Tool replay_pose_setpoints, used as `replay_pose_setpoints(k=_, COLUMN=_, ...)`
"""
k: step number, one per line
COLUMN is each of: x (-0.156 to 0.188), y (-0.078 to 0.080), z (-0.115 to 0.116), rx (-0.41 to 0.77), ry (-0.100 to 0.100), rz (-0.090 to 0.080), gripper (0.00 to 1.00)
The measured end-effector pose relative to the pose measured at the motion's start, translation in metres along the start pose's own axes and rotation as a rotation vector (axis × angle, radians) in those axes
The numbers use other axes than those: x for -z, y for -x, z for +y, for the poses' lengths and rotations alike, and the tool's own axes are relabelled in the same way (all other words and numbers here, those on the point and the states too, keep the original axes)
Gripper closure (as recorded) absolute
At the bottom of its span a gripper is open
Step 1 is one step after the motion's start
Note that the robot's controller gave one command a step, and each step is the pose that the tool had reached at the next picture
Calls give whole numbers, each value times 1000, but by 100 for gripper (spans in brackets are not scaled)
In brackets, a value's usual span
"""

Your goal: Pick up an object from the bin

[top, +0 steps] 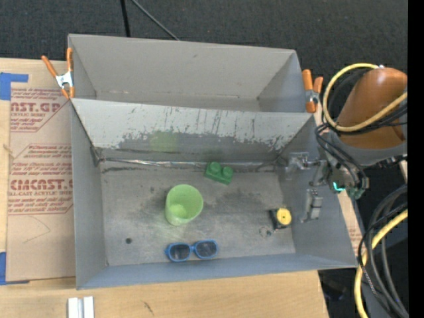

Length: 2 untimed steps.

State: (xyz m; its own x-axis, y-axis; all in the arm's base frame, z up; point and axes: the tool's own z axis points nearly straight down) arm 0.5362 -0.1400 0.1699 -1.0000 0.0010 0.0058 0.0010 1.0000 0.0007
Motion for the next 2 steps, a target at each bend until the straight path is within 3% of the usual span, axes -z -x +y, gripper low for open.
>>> replay_pose_setpoints(k=1, x=-73, y=-41, z=-9, rx=164, ry=1, rz=0, gripper=0)
replay_pose_setpoints(k=2, x=-100, y=-25, z=11, rx=295, ry=-2, rz=-8, gripper=0)
